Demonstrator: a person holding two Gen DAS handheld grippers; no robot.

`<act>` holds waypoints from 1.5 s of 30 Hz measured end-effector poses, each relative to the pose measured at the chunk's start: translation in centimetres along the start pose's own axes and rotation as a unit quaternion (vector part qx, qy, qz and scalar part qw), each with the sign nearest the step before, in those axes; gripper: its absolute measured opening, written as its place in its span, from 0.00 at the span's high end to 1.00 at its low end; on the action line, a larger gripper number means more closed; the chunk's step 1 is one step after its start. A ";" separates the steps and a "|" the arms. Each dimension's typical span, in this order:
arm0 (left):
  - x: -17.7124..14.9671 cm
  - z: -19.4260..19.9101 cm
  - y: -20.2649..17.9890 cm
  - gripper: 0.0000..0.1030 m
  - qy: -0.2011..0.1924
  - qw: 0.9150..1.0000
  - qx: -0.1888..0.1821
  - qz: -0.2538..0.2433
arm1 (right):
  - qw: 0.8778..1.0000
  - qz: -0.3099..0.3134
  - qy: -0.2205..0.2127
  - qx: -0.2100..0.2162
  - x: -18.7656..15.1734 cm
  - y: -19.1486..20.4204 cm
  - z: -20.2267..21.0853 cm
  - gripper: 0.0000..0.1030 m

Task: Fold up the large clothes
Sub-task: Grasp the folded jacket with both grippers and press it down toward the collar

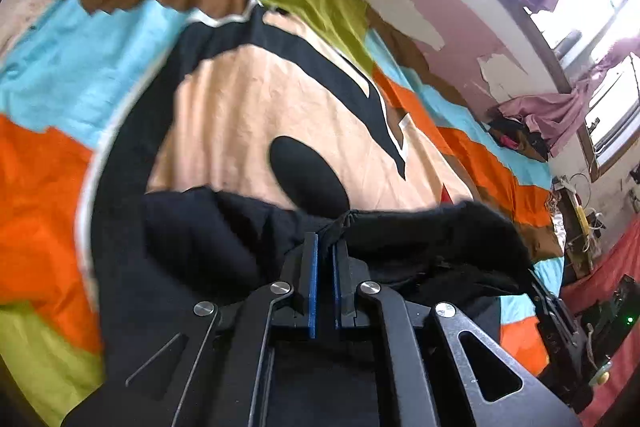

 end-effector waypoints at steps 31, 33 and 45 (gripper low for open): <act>-15.3 -1.1 2.2 0.97 0.037 0.988 0.063 -0.132 | 0.995 -0.052 0.065 0.050 -17.4 -0.8 2.8 0.91; -14.5 0.5 2.0 0.95 0.039 0.991 0.044 -0.124 | 0.995 -0.048 0.068 0.053 -17.1 -1.0 3.6 0.91; -9.4 7.7 -2.1 0.29 -0.050 0.987 0.030 -0.151 | 1.000 -0.017 0.016 0.009 -11.1 -1.9 9.3 0.20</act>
Point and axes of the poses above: each gripper's, at about its wrist camera, not at the fingertips, and z roughly against the way its jaws point, y to its left, x to its top, the point moved 8 cm from there along -z, roughly the way its jaws point, and after that the axes turned 1 degree about -y, right-handed, at the moved point
